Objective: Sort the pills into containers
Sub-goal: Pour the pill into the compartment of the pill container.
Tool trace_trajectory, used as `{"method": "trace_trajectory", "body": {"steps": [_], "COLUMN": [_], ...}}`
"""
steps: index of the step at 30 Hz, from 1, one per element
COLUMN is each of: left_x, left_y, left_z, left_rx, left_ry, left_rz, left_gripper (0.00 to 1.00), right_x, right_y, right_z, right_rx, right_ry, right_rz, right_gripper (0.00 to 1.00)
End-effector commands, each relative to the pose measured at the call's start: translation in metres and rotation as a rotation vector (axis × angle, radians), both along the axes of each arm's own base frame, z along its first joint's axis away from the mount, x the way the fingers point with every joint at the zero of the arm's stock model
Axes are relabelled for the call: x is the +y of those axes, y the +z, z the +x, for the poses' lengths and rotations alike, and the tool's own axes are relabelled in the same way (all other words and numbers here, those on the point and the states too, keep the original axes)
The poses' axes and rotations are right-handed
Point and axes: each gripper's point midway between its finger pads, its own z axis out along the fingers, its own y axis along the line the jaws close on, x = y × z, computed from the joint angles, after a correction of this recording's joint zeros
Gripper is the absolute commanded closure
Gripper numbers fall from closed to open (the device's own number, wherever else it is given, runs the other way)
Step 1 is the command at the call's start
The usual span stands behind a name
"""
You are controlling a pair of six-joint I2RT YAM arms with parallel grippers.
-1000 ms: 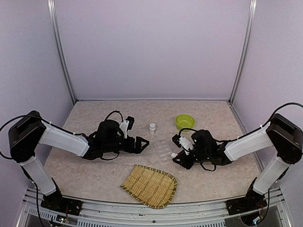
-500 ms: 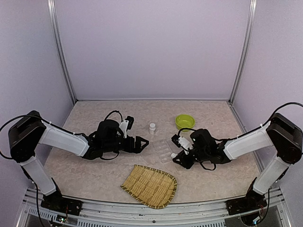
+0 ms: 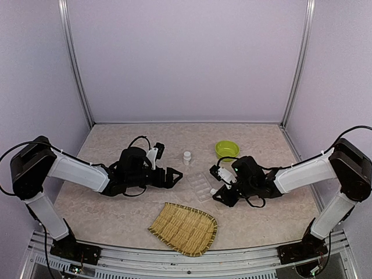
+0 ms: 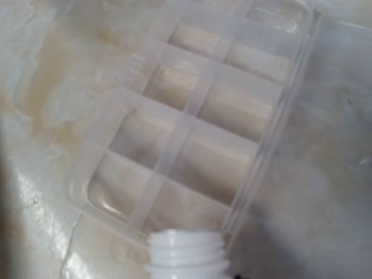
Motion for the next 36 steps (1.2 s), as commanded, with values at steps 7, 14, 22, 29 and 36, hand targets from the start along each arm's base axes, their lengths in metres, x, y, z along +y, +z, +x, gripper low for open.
{"method": "trace_trajectory", "body": {"steps": [7,14,22,29,36], "left_x": [0.001,0.002,0.002,0.002,0.002], "left_y": [0.004,0.004,0.004,0.004,0.004], "left_z": [0.000,0.001,0.000,0.000,0.001], "left_rx": [-0.009,-0.010,-0.008,-0.010,-0.010], "left_ry": [-0.005,-0.003,-0.004,-0.004,-0.003], "left_rz": [-0.016,-0.015,-0.015,-0.016,-0.016], "left_gripper": [0.01,0.01,0.01,0.01,0.01], "right_x": [0.001,0.001,0.003,0.005,0.004], "right_y": [0.015,0.022,0.019,0.013,0.008], "right_z": [0.000,-0.001,-0.005,-0.006,-0.005], "right_rx": [0.006,0.003,0.021,0.038,0.046], "right_ry": [0.003,-0.002,0.007,0.008,0.003], "right_rz": [-0.009,-0.015,-0.046,-0.080,-0.110], "right_gripper": [0.75,0.75,0.75,0.75,0.74]}}
